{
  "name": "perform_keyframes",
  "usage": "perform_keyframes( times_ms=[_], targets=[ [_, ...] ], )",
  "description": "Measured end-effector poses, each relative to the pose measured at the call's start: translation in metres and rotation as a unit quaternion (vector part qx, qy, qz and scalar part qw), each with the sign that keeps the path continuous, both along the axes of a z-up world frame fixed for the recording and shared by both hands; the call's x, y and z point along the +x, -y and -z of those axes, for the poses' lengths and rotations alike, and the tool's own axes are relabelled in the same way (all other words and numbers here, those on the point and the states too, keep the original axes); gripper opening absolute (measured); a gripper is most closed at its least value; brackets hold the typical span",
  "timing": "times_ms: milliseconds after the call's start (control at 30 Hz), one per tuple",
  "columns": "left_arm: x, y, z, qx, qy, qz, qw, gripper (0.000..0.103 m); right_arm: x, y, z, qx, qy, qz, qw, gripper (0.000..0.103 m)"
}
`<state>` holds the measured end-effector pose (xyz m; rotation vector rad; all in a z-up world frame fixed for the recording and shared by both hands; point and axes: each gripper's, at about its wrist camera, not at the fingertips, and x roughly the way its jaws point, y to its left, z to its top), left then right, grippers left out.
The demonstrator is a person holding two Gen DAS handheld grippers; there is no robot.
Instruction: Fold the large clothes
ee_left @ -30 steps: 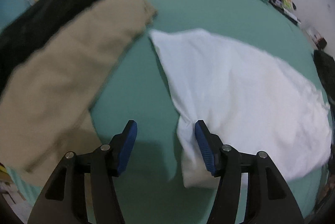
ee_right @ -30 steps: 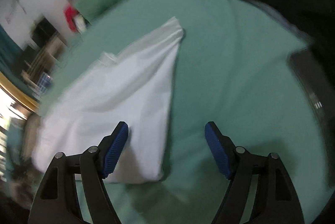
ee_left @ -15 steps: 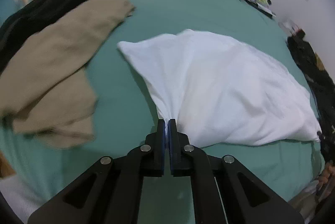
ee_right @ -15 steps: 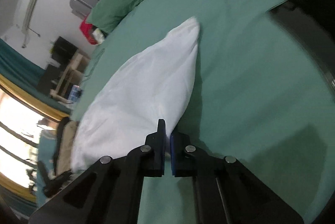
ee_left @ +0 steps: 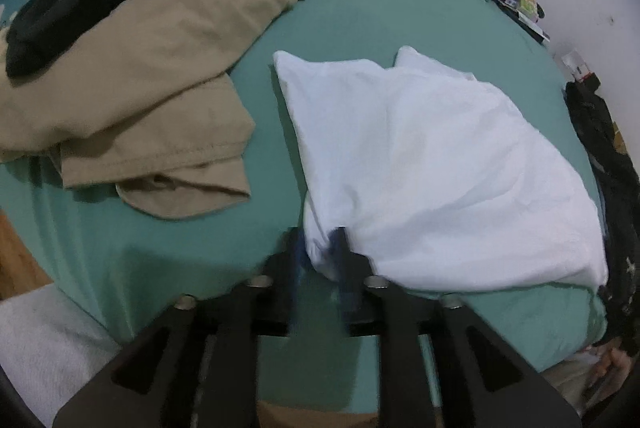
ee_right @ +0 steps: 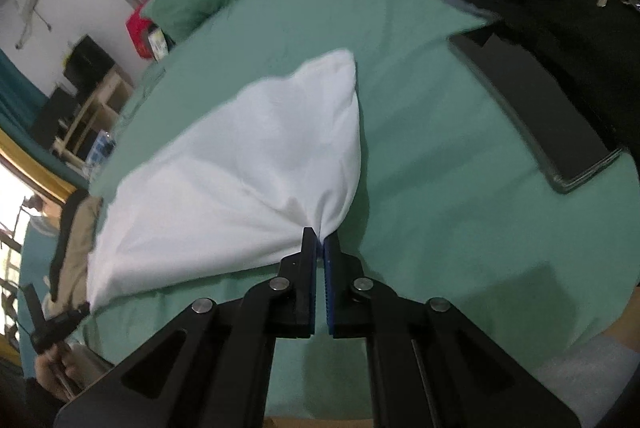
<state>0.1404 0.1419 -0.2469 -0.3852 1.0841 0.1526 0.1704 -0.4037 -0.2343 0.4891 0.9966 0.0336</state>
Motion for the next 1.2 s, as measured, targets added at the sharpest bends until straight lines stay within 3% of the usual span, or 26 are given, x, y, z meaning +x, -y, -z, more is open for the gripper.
perform_keyframes(
  times_ms=[33,67,167,233,333,500,667,700,733,867,900,933,967,1033,1200],
  targets=[
    [0.002,-0.004,-0.004,0.005,0.006,-0.005,1.0,0.048,0.004,-0.001,0.002,-0.003,-0.007,0.0,1.0,0.009],
    [0.005,-0.008,-0.008,0.008,0.014,-0.008,0.9998,0.05,0.007,0.0,0.001,-0.007,-0.01,0.005,1.0,0.012],
    [0.019,-0.02,-0.015,0.016,0.018,-0.008,0.9997,0.052,0.004,0.013,-0.009,-0.018,0.01,0.034,0.999,0.035],
    [0.034,-0.024,-0.017,0.026,0.019,-0.002,0.9995,0.054,0.004,0.022,-0.019,-0.021,0.038,0.055,0.998,0.058],
    [0.065,-0.027,-0.013,0.05,0.009,0.012,0.9986,0.054,0.018,0.039,-0.028,-0.003,0.077,0.07,0.995,0.064],
    [0.108,-0.026,0.0,0.074,-0.004,0.021,0.997,0.054,0.071,0.055,-0.026,0.006,0.088,0.048,0.995,0.064],
    [0.136,-0.028,0.014,0.069,-0.012,0.03,0.9971,0.052,0.125,0.055,-0.02,-0.042,0.063,0.012,0.997,0.064],
    [0.14,-0.026,0.014,0.068,0.0,0.041,0.9968,0.041,0.135,0.055,-0.015,-0.048,0.054,0.002,0.997,0.064],
    [0.146,-0.023,0.013,0.064,0.013,0.059,0.9961,0.005,0.146,0.054,-0.008,-0.047,0.042,-0.011,0.998,0.064],
    [0.159,-0.013,0.002,0.116,0.042,0.076,0.9894,0.005,0.168,0.046,0.018,0.005,0.017,-0.047,0.999,0.063],
    [0.162,-0.012,-0.003,0.126,0.053,0.073,0.988,0.005,0.169,0.04,0.02,-0.013,0.02,-0.049,0.998,0.048],
    [0.164,-0.012,-0.008,0.129,0.062,0.069,0.9873,0.005,0.168,0.037,0.021,-0.031,0.023,-0.052,0.998,0.019],
    [0.166,-0.012,-0.013,0.13,0.071,0.063,0.987,0.005,0.17,0.031,0.021,-0.055,0.022,-0.056,0.997,0.012],
    [0.17,-0.014,-0.024,0.121,0.093,0.046,0.9872,0.005,0.173,0.03,0.018,-0.052,0.034,-0.052,0.997,0.007],
    [0.18,-0.009,-0.044,0.109,0.148,0.043,0.982,0.005,0.171,0.039,-0.005,-0.107,0.081,-0.026,0.991,0.006]
  ],
)
